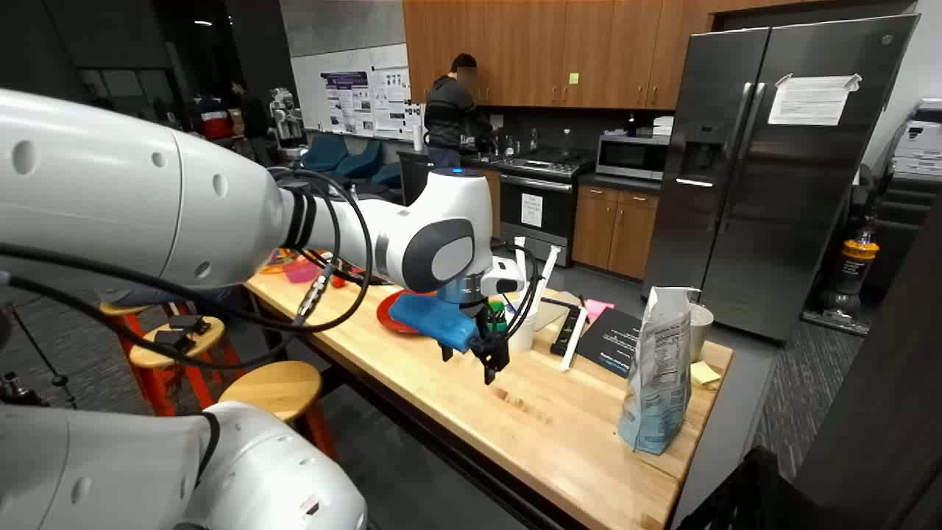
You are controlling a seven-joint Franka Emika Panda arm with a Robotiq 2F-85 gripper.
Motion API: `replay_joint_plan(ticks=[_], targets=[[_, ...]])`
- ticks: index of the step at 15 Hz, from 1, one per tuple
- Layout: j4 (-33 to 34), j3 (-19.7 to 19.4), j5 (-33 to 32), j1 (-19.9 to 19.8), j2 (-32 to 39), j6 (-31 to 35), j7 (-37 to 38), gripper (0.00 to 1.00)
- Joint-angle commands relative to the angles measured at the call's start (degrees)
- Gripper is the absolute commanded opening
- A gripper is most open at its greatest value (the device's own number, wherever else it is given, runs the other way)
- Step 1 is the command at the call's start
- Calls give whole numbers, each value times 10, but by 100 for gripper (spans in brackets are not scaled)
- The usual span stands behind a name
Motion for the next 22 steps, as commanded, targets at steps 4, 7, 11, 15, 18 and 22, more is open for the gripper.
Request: replay_joint_plan(ticks=[4,7,11,15,18,22], targets=[[1,1,1,-1,0,-1,-1,100],[1,1,1,-1,0,-1,-1,100],[1,1,1,-1,0,-2,-1,100],[2,2,-1,-2,2,0,0,100],[12,13,-11,0,10,18,2,100],[27,54,-22,22,22,53,10,100]])
